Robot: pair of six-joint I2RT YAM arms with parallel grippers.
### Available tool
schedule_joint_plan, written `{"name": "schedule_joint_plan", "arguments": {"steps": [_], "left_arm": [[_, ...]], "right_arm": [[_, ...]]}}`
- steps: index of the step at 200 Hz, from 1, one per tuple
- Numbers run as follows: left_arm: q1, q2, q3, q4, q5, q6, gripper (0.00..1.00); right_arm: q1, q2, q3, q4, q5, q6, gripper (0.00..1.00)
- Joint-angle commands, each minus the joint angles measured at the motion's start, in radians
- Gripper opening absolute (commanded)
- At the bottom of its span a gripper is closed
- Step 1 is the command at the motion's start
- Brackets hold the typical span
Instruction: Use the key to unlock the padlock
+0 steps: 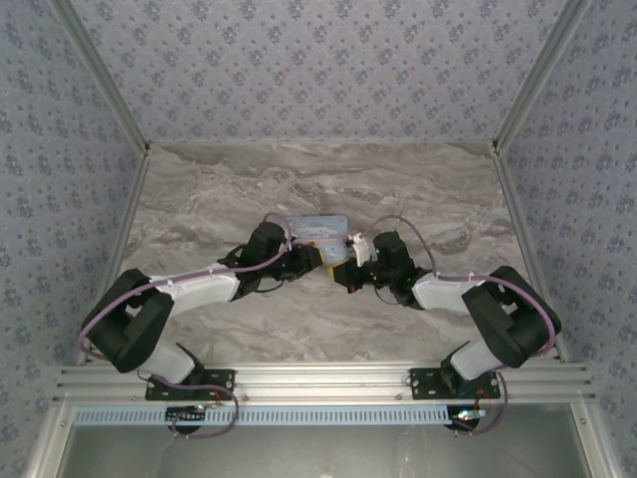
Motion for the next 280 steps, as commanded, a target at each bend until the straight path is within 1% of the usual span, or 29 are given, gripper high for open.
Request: {"name": "schedule_joint_plan", "arguments": {"steps": [1,58,71,94,111,144,197,242,280], "left_arm": [[-0.018,-0.018,0.031,0.030,0.081,0.018,0.27],[-0.017,-0.018,0.030,0.043,0.090,0.000,0.27],[-0.018,-0.016,0.030,0.049,0.091,-0.003,0.27],[-0.018,-0.011,0.032,0.050,0.091,0.002,0.27],[-0.018,-0.003,0.032,0.053,0.094,0.013,0.27],[-0.018,0.004,0.033,0.061,0.098,0.011,0.27],[-0.017,0.006,0.033,0.050,0.094,0.021,0.27],[-0.018,0.006,0.032,0.037,0.087,0.040,0.27],[-0.018,0.024,0.031,0.049,0.085,0.039,0.27]], "right_arm": [[0.033,-0.039,0.062,0.051,0.039,-0.071,0.00],[0.047,-0.027,0.069,0.043,0.090,-0.110,0.00],[0.047,-0.022,0.072,0.050,0.073,-0.104,0.00],[0.048,-0.007,0.099,0.042,-0.019,-0.080,0.00],[0.048,0.000,0.114,0.037,-0.063,-0.061,0.00],[0.027,-0.012,0.116,0.081,-0.092,-0.005,0.00],[-0.007,-0.040,0.131,0.069,-0.125,0.017,0.00],[-0.050,-0.064,0.111,0.034,-0.167,0.035,0.00],[-0.047,-0.066,0.123,-0.046,-0.160,0.012,0.00]]}}
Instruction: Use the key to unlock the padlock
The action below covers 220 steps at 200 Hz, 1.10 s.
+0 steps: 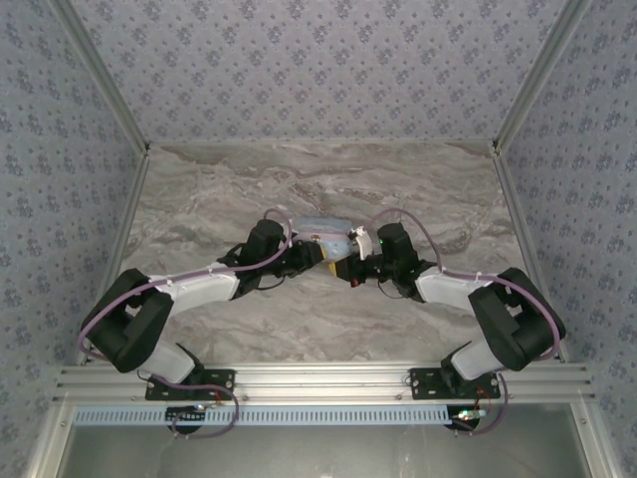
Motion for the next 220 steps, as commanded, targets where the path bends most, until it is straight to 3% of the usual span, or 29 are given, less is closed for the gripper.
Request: {"name": "schedule_joint_plan", "arguments": {"steps": [1,99,139,220], "left_arm": [[-0.023,0.024,0.024,0.008,0.076,0.024,0.27],[-0.024,0.048,0.024,0.030,0.075,0.015,0.26],[-0.024,0.058,0.018,0.049,0.074,0.010,0.26],[-0.024,0.062,0.001,0.063,0.070,0.005,0.26]], "right_arm": [[0.007,-0.042,0.064,0.063,-0.054,-0.009,0.00],[0.040,-0.020,0.033,0.038,0.004,0.015,0.00],[0.042,-0.015,0.010,0.152,0.002,0.133,0.00],[0.027,-0.015,0.015,0.180,-0.027,0.272,0.00]]}}
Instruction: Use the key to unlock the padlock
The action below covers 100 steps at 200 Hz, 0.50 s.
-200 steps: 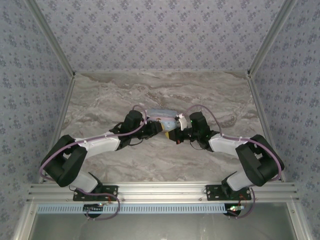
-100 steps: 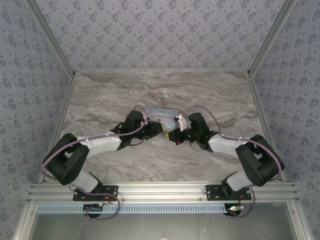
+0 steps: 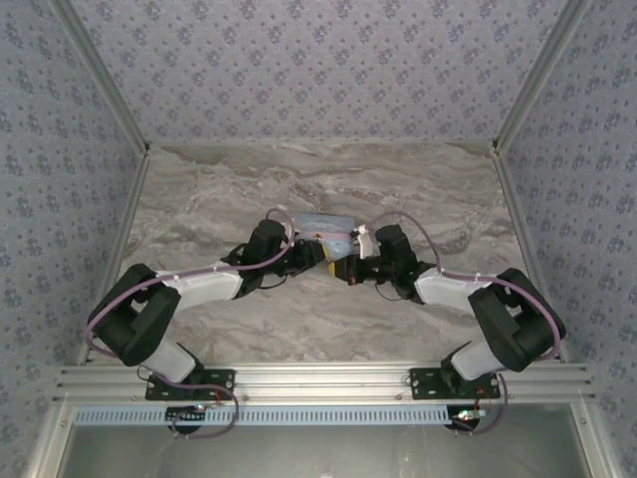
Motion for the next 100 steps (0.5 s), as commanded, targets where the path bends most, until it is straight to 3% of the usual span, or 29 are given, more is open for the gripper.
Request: {"name": "schedule_joint_plan", "arguments": {"steps": [1,100], "left_arm": [[-0.024,0.018,0.001,-0.003,0.069,0.007,0.26],[-0.023,0.015,0.006,-0.008,0.064,0.008,0.26]], "right_arm": [[0.008,-0.013,0.023,0.167,-0.057,0.047,0.00],[-0.014,-0.053,-0.034,-0.002,-0.001,-0.078,0.00]]}}
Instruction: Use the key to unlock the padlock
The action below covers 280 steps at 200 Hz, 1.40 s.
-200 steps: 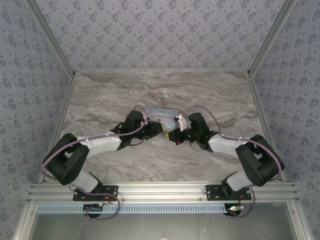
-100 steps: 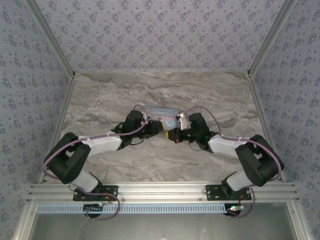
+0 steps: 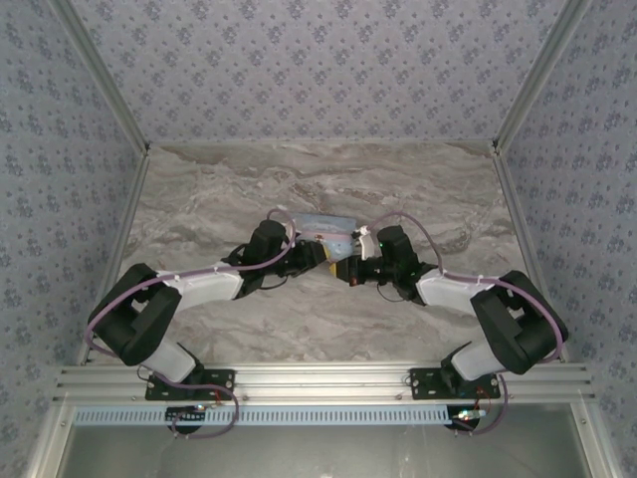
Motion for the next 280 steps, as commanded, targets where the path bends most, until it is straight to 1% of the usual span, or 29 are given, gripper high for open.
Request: {"name": "schedule_joint_plan", "arguments": {"steps": [1,90,226,280], "left_arm": [[-0.018,0.012,0.005,-0.010,0.053,0.009,0.26],[-0.018,0.013,0.010,-0.013,0.047,0.007,0.26],[-0.018,0.017,0.020,-0.023,0.055,0.012,0.26],[-0.018,0.018,0.022,-0.025,0.055,0.011,0.26]], "right_arm": [[-0.004,-0.032,-0.014,0.016,-0.005,-0.050,0.00],[0.014,-0.051,-0.059,-0.023,-0.012,-0.085,0.00],[0.014,-0.044,-0.042,-0.068,0.025,-0.105,0.00],[0.015,-0.047,-0.039,-0.035,0.010,-0.099,0.00]]}}
